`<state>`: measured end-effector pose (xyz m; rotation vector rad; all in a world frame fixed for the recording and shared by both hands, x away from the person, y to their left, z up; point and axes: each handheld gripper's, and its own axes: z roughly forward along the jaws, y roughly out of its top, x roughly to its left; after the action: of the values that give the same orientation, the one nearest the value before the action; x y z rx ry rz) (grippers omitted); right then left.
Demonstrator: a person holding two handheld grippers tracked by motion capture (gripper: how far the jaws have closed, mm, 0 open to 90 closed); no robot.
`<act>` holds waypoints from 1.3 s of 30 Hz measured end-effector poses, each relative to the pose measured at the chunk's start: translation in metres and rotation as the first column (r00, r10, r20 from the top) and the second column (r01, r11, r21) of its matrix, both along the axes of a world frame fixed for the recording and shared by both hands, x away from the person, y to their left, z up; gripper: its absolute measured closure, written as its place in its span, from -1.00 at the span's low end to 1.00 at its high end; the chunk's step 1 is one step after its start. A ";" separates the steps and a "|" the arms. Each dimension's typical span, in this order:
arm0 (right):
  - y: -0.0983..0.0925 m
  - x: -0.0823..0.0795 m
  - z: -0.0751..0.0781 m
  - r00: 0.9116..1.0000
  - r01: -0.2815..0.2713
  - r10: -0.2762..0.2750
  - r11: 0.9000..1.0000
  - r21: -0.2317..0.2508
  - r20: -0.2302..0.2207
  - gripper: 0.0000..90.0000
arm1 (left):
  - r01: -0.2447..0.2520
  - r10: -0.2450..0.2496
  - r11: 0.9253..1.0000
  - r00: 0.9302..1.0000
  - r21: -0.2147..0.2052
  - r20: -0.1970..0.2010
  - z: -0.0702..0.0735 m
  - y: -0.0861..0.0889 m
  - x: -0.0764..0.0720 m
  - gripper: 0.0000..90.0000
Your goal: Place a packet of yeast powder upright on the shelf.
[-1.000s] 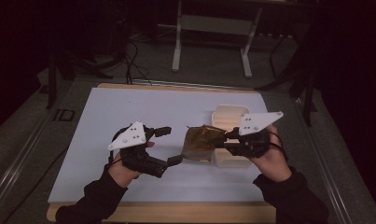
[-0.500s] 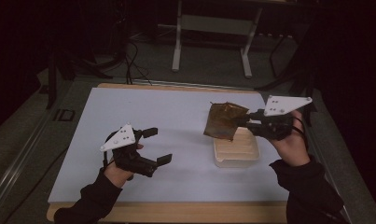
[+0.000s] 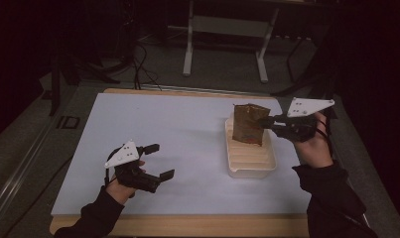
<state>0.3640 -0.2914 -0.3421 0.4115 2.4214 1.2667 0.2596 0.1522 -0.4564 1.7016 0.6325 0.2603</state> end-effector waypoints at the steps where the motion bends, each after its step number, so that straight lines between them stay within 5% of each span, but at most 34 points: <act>1: 0.000 0.003 -0.002 1.000 0.004 -0.004 1.000 -0.004 -0.008 0.79 | -0.003 0.003 1.000 1.000 0.005 -0.003 -0.001 0.000 0.000 -0.97; 11: 0.003 0.019 -0.022 0.998 0.006 -0.009 0.999 -0.036 -0.060 0.80 | -0.007 0.007 1.000 1.000 -0.009 -0.025 -0.008 0.002 0.003 -0.97; 17: 0.011 0.027 -0.034 0.999 -0.007 0.003 0.997 -0.077 -0.044 0.80 | -0.010 0.009 1.000 0.999 -0.023 -0.035 -0.011 0.003 0.004 -0.97; 28: 0.015 0.033 -0.052 0.998 -0.016 0.014 0.999 -0.046 -0.053 0.80 | -0.028 0.026 0.999 0.999 -0.034 -0.042 -0.015 0.005 0.004 -0.97; 39: -0.001 0.032 -0.076 0.995 0.015 -0.012 1.000 0.027 -0.096 0.80 | -0.025 0.024 0.999 0.999 -0.025 -0.046 -0.017 0.004 0.004 -0.97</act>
<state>0.3960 -0.2921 -0.4181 0.5065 2.4781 1.3036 0.2636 0.1566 -0.4738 1.6805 0.6875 0.2304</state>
